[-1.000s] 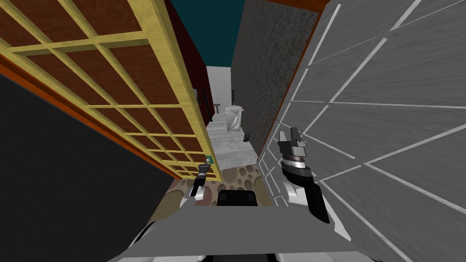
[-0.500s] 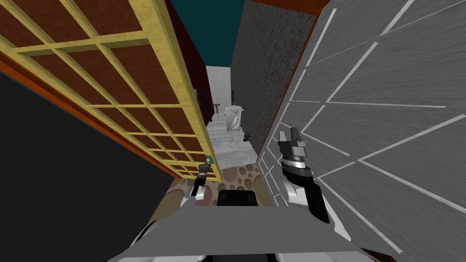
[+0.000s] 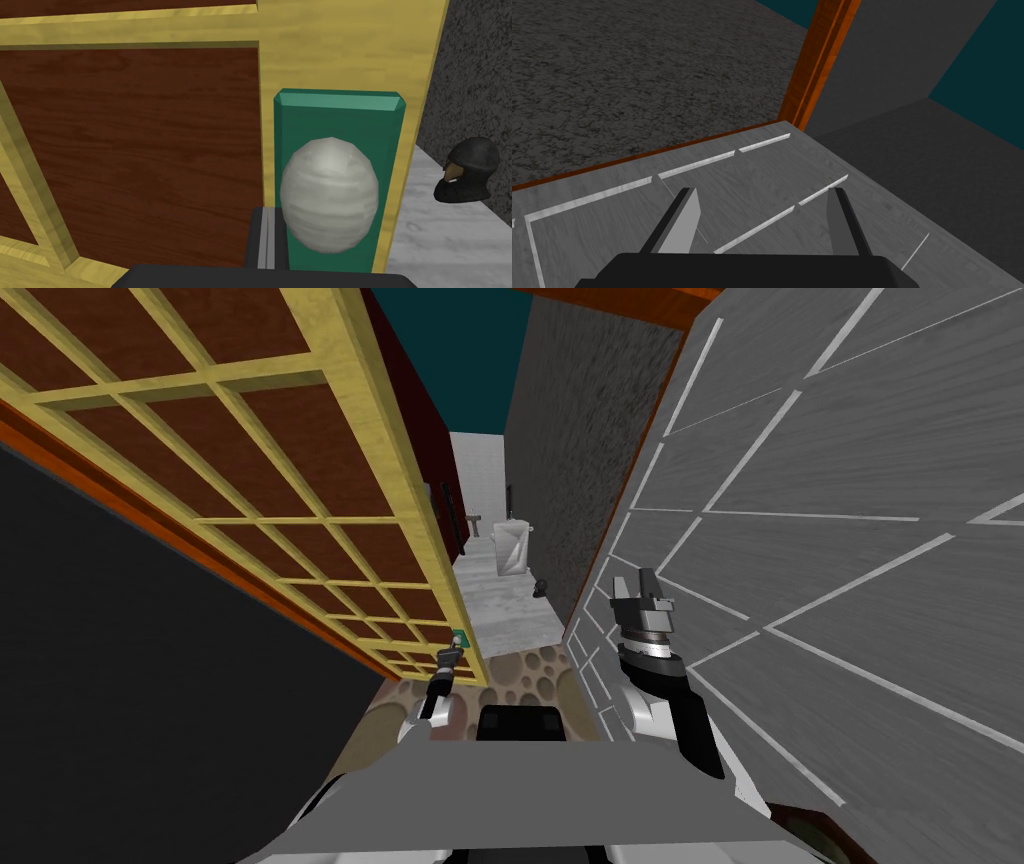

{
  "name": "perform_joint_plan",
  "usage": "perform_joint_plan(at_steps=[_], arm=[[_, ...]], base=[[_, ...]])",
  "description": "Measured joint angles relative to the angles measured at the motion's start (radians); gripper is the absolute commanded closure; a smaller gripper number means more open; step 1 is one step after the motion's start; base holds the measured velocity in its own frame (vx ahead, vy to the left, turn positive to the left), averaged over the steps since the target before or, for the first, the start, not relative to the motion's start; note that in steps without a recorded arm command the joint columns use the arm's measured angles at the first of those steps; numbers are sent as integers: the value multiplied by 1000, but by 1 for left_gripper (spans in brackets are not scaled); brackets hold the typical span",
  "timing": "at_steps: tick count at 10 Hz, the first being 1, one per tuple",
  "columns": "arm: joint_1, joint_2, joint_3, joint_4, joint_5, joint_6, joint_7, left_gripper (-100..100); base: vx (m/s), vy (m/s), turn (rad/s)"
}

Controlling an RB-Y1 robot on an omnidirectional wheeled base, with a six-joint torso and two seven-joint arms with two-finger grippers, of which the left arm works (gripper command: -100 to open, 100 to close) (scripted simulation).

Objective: Pull the door open

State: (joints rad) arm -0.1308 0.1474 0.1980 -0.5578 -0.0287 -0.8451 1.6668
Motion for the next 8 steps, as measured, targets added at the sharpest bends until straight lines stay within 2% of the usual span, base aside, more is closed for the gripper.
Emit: perform_joint_plan(at_steps=[1,2,3,4,5,6,7,8], arm=[[1,-7,1,-10,3,9,12,-100],[5,-3,5,-7,5,16,14,-100],[-6,9,12,13,11,28,17,-100],[-9,14,16,7,14,49,19,-100],[-1,15,15,-25,16,82,23,-100],[-20,21,17,-3,18,88,26,-100],[-19,27,14,-29,19,119,34,-100],[-40,26,18,-4,23,120,32,-100]], base=[[-17,36,40],[-11,19,64],[-16,-8,31],[-18,-21,8],[-24,-15,0],[-27,-29,-11],[-18,-25,-4],[-20,-36,6]])
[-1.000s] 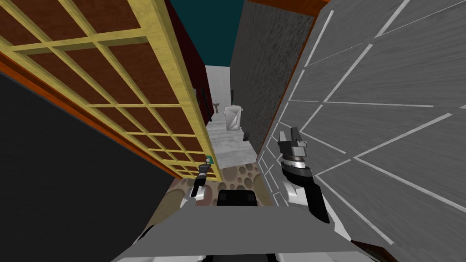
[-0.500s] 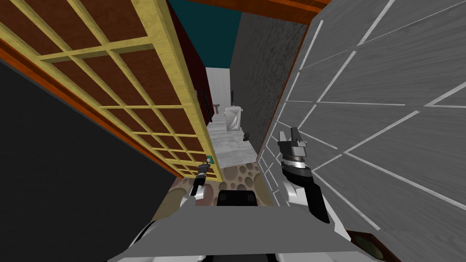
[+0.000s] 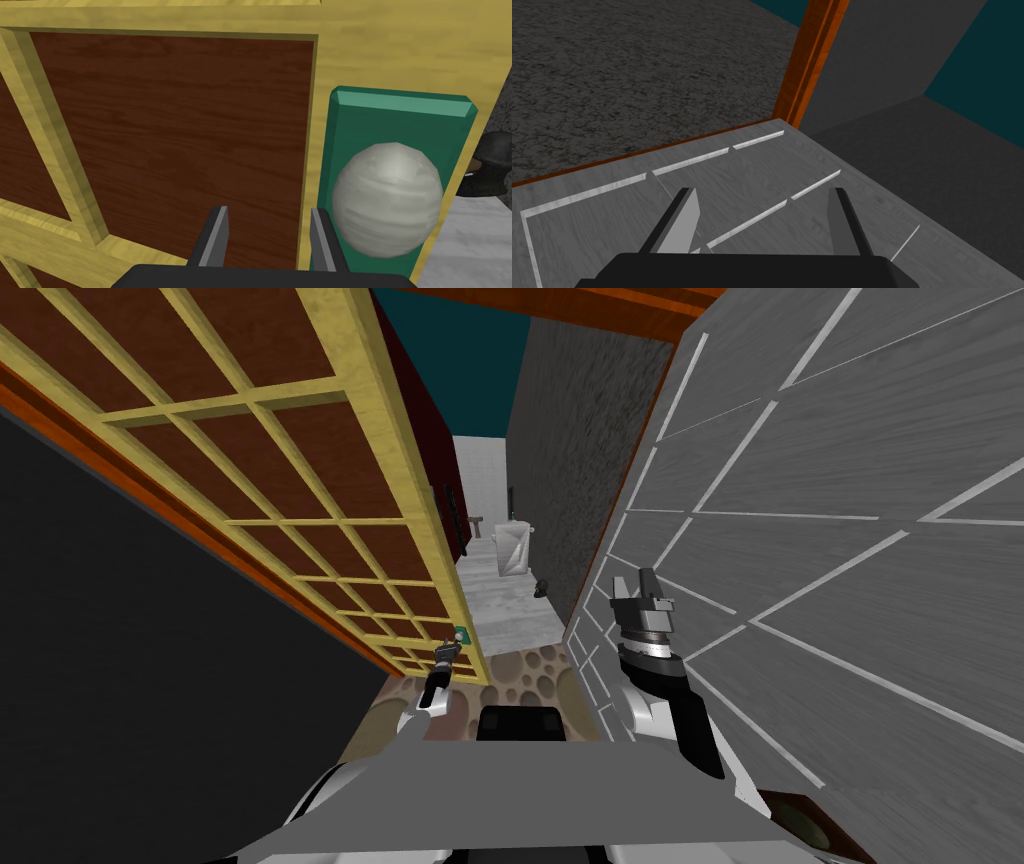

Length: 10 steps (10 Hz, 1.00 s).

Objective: Pull the door open

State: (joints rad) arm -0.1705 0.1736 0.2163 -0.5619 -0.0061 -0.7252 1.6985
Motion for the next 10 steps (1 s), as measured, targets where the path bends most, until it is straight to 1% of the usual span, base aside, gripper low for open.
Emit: perform_joint_plan(at_steps=[1,2,3,5,8,9,10], arm=[[-21,-1,3,17,4,6,-4,-100],[-15,0,0,-6,4,26,-1,-100],[-11,5,4,-7,5,35,0,100],[-14,1,1,-5,4,28,-1,100],[-14,3,2,-5,4,28,-1,100],[-14,2,2,-5,4,28,-1,-100],[-12,9,-7,1,-7,6,10,-100]], base=[[-21,-25,-2],[2,15,38],[13,16,-9],[-4,-11,-10],[-2,-1,3],[-124,90,-86],[-184,104,-78]])
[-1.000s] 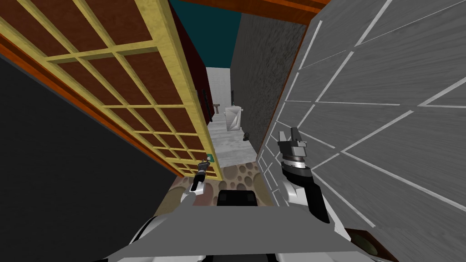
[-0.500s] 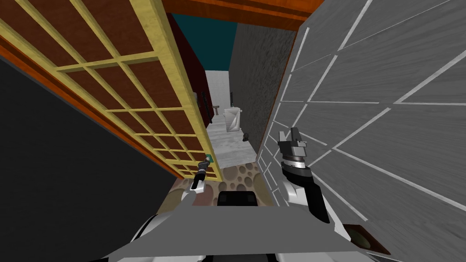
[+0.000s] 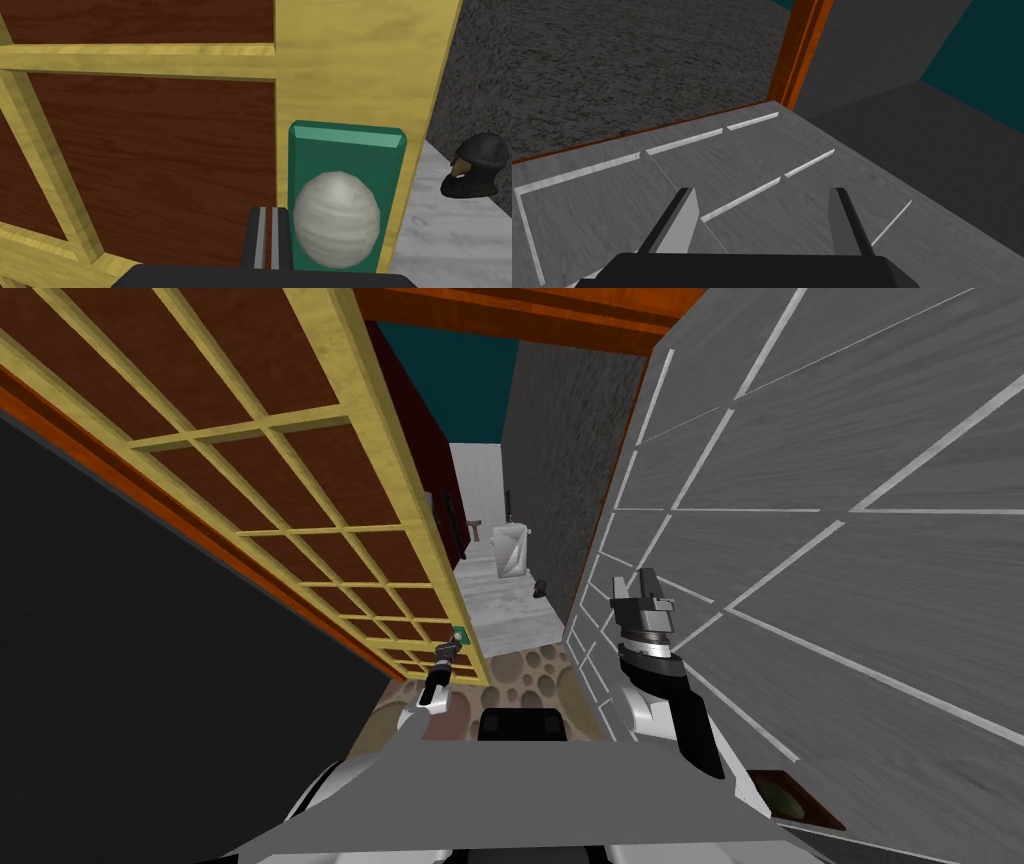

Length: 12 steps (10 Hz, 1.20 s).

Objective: Pull the door open

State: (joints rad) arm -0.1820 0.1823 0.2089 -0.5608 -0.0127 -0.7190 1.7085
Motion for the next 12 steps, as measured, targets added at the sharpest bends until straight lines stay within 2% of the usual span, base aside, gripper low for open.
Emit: perform_joint_plan(at_steps=[1,2,3,4,5,6,7,9,10,11,12], arm=[[5,8,-8,2,-10,-22,14,-100],[21,7,-17,-14,-21,-37,25,-100],[23,9,-29,1,-32,-60,37,-100],[-5,7,-42,76,-44,-116,46,-100],[29,2,-56,37,-55,-108,57,-100],[49,-4,-61,-8,-59,-86,62,-100],[80,-5,-77,-65,-73,-83,75,-100],[66,-6,-83,-35,-81,-117,83,-100],[59,-4,-90,-10,-89,-143,88,-100],[58,-4,-91,-7,-90,-151,90,-100],[66,7,-85,-13,-84,-147,95,-100]], base=[[-167,99,-84],[-193,87,-69],[-209,56,-109],[-124,30,-73],[-33,4,6],[-106,56,-94],[-110,64,-60],[-57,36,-24],[-44,29,-18],[91,-58,-181],[178,-50,-143]])
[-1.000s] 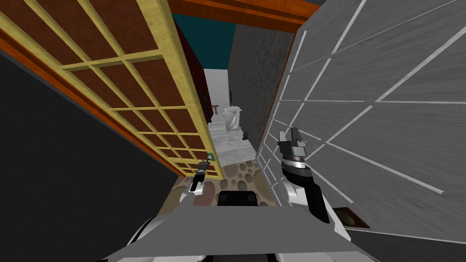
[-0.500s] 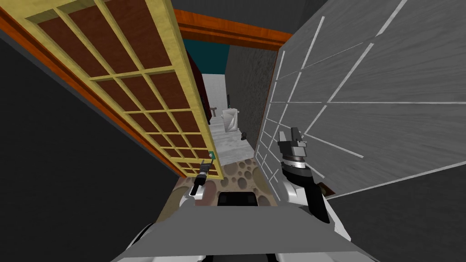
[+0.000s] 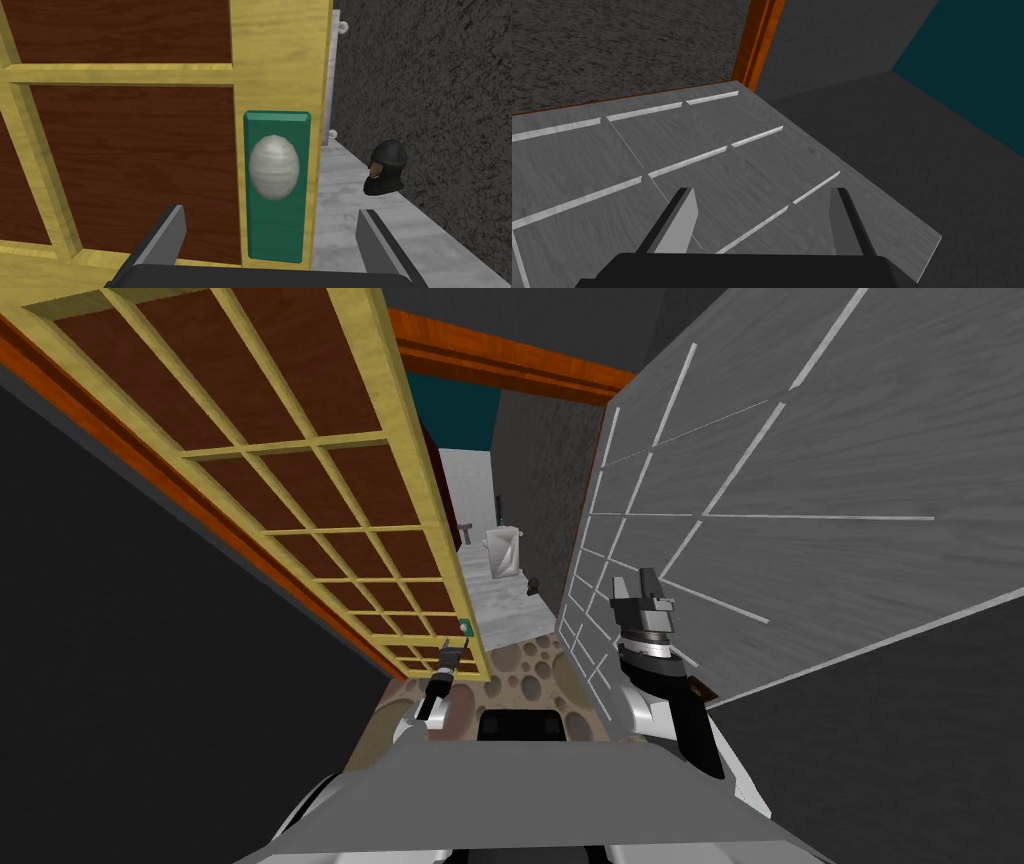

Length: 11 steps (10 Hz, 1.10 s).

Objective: Pull the door open

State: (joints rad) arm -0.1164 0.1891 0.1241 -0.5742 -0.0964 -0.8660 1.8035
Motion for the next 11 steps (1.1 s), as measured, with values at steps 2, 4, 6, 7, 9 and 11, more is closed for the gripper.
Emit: perform_joint_plan(at_steps=[2,4,6,7,9,11], arm=[[-4,23,12,29,12,-17,13,-100],[-5,42,24,57,24,-44,22,-100],[5,42,24,31,24,-26,25,100],[5,40,23,33,24,-27,24,100],[5,43,24,35,24,-26,24,100],[5,42,23,35,24,-27,24,100]], base=[[207,-33,-130],[107,-10,-30],[13,-2,-3],[-14,1,10],[-5,4,-3],[0,0,0]])
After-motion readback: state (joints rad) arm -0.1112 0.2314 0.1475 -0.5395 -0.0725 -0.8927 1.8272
